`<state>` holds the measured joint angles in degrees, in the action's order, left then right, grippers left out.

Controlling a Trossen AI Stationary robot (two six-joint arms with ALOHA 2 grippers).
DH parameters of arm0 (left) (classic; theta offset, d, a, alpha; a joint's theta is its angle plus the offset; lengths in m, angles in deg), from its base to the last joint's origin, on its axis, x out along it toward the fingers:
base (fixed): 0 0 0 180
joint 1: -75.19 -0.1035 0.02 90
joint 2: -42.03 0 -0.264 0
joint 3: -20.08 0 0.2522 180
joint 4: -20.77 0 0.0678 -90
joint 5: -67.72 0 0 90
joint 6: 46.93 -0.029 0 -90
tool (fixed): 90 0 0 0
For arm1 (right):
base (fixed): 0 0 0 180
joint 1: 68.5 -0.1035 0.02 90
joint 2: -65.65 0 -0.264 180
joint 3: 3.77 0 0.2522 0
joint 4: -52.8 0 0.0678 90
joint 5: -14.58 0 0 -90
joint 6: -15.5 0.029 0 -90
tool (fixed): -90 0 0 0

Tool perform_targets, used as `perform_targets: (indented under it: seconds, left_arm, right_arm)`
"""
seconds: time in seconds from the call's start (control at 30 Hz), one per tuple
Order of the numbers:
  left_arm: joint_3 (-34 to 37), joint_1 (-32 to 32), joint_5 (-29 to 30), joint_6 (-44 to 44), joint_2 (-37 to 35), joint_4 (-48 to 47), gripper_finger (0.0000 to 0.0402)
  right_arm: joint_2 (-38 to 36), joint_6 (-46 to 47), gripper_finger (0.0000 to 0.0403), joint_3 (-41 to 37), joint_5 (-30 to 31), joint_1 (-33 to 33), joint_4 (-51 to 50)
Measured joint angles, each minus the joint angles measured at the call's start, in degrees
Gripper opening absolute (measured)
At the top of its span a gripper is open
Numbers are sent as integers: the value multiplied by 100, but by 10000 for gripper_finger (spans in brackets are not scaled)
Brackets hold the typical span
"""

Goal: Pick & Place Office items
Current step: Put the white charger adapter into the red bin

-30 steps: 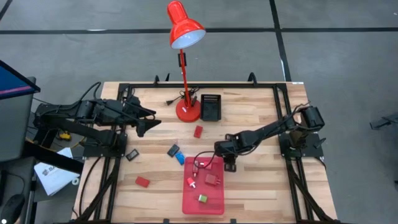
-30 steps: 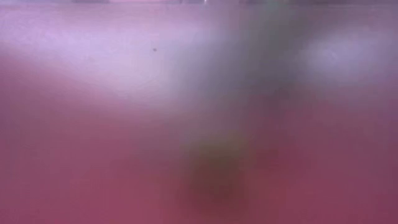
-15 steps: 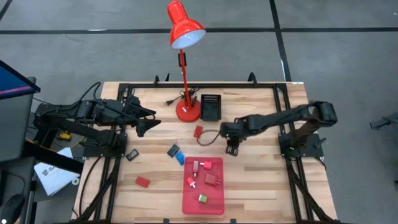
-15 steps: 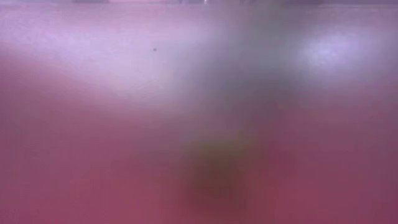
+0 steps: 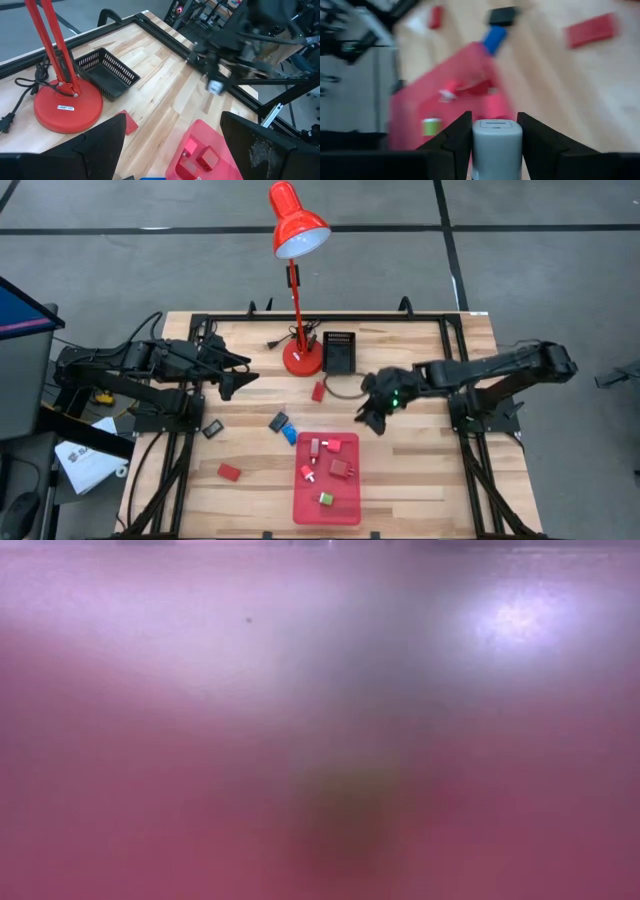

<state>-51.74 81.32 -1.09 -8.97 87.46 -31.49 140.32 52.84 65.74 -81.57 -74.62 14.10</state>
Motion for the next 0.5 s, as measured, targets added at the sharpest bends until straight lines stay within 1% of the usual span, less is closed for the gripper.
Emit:
perform_targets:
  seconds: [0.2, 0.3, 0.5]
  left_arm:
    - [0, 1, 7, -19, 0, 0, 320]
    - [0, 0, 10, -41, 0, 0, 320]
    - [0, 0, 31, -109, 2, -2, 320]
  right_arm:
    - [431, 759, 123, 3, -15, -754, 1230]
    - [801, 1069, 128, 83, -15, -1060, 1490]
    - [1715, 991, 136, 1063, -41, -1530, 1474]
